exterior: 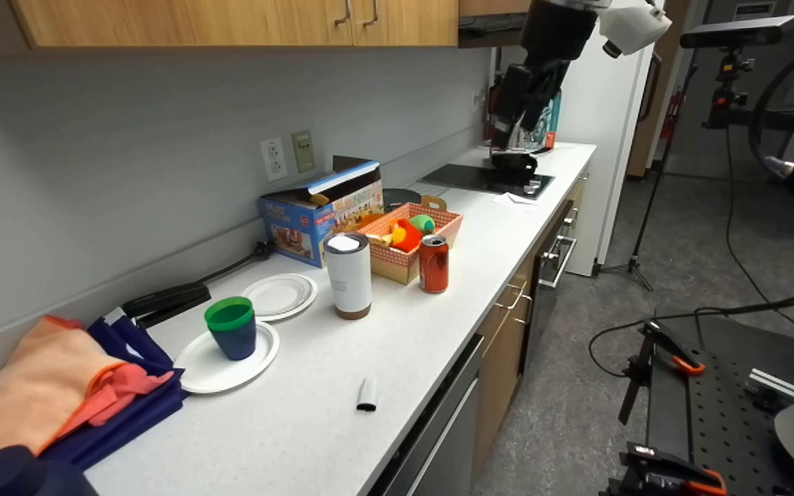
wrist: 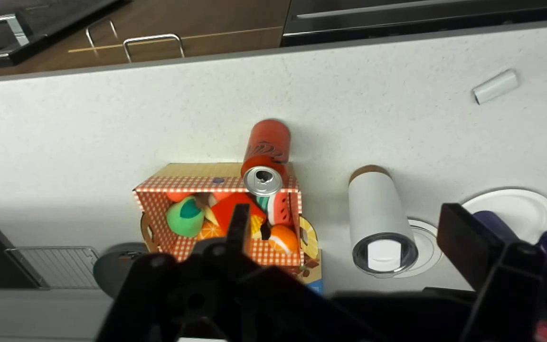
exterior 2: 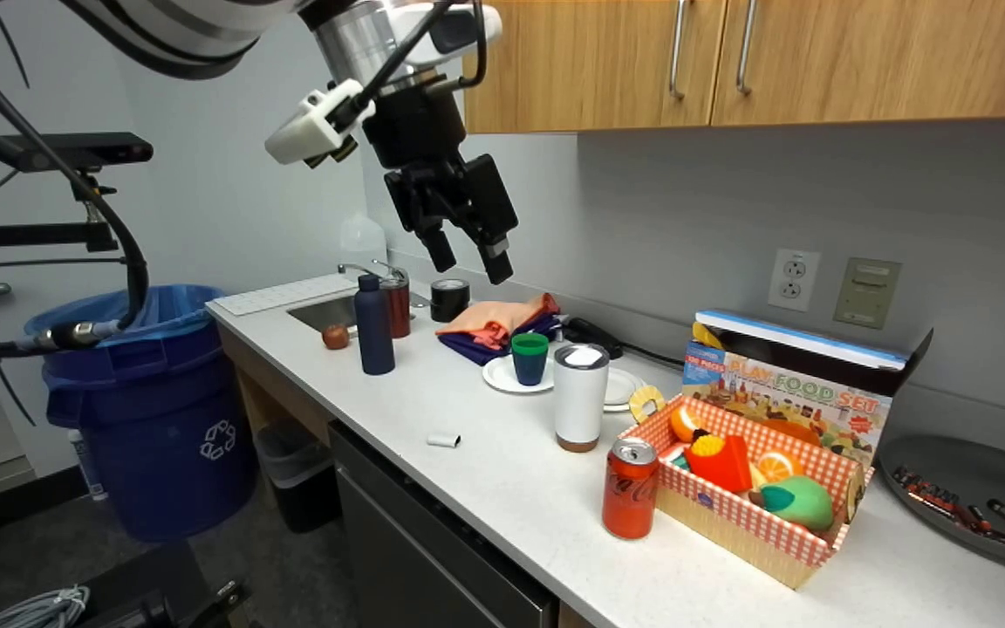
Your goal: Open the left door of the first upper cabinet on the left
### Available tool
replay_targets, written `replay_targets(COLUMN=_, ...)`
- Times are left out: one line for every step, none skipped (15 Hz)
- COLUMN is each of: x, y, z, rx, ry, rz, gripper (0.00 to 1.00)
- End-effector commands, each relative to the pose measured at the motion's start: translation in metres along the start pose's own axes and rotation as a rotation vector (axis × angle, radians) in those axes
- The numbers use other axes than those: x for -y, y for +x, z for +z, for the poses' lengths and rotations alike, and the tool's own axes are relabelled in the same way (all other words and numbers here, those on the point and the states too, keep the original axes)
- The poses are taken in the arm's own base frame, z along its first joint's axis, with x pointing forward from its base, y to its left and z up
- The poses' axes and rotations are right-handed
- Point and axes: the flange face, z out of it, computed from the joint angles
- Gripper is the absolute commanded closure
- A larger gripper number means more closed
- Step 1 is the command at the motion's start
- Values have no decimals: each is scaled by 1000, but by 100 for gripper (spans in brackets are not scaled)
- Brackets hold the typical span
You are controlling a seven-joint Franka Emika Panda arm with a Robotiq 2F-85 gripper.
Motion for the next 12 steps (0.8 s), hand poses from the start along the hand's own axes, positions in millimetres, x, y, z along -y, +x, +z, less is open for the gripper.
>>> replay_targets(x=-1, y=-1, z=2, rx=7, ry=-5, rz=-1, gripper=0)
replay_targets(x=0, y=-3, z=4, rx=13, ry=-6, rz=-2, gripper=0)
replay_targets(x=0, y=-3, z=5, rx=14, ry=-6, rz=-4, gripper=0)
replay_targets(x=1, y=-3, z=5, rx=15, ry=-6, rz=-4, gripper=0)
replay_targets(x=1, y=-3, z=5, rx=15, ry=-6, rz=-5, gripper=0)
replay_targets(x=1, y=-3, z=5, rx=15, ry=-7, rz=-5, gripper=0)
replay_targets(x=1, y=-3, z=5, rx=15, ry=-7, rz=-5, gripper=0)
replay_targets(x=1, y=-3, z=5, rx=15, ry=-7, rz=-5, gripper=0)
replay_targets(x=1, y=-3, z=5, rx=16, ry=-7, rz=-5, gripper=0)
replay_targets(x=0, y=-3, z=5, rx=10, ry=-21, rz=-9, gripper=0)
replay_targets(x=19, y=43, z=37, rx=8, ry=-4, rz=-26, gripper=0)
replay_targets(x=16, y=54, z=32, rx=-7, ry=-6, rz=-35, gripper=0)
